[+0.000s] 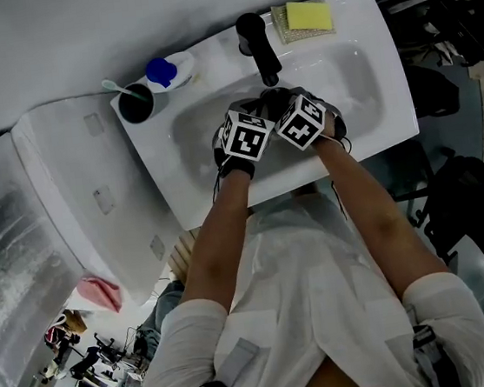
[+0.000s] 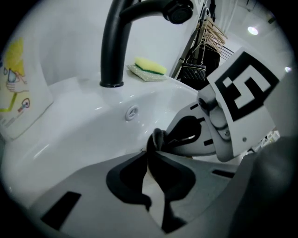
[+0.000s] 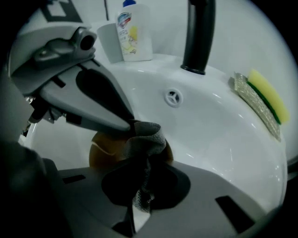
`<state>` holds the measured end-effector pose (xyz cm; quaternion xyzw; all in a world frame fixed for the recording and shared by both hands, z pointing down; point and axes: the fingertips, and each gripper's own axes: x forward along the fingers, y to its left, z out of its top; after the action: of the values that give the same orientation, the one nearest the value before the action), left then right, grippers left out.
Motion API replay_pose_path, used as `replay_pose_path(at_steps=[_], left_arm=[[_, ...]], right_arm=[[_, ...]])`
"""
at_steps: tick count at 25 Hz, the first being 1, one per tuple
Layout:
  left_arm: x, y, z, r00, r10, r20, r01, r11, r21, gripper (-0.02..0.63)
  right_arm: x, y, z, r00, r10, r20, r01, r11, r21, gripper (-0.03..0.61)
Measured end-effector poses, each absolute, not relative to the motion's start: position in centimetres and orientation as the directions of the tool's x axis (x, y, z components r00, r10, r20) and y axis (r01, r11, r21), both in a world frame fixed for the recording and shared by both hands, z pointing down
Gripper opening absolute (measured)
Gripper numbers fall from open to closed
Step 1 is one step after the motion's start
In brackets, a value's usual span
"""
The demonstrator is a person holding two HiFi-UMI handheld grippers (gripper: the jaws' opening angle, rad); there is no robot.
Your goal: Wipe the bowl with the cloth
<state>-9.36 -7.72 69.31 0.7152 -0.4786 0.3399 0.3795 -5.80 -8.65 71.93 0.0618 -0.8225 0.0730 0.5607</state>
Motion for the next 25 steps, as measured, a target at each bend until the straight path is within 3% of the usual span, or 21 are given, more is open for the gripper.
replay_pose_path(at_steps=[7,15,20,25], left_arm=[[-10.0,-7.9,69.0,0.272,-0.443,0.854,-0.953,-0.25,0.174,0.02],[-10.1,-7.4,69.2,0.278,-0.46,0.843,-0.96,-0.171,0.223,0.02],[-10.6,-6.9,69.4,0.272,-0.441,0.855,-0.961,-0.175,0.216,0.018],[-10.5,-6.5,69.5,0.282,-0.424,0.861,-0.957,-0.187,0.222,0.018]], right_arm=[[-4.6,-4.6,72.1,-0.288,0.169,0.942,-0.047,0.981,-0.191,0.041],[-7.7,-1.2,70.1,-0.469,0.394,0.791,-0.024,0.889,-0.458,0.041],[-6.2,-1.6,70.6,-0.384,0.396,0.834,-0.029,0.898,-0.44,0.041],[-4.6,-5.2,71.0,-0.319,0.217,0.923,-0.054,0.968,-0.247,0.043]])
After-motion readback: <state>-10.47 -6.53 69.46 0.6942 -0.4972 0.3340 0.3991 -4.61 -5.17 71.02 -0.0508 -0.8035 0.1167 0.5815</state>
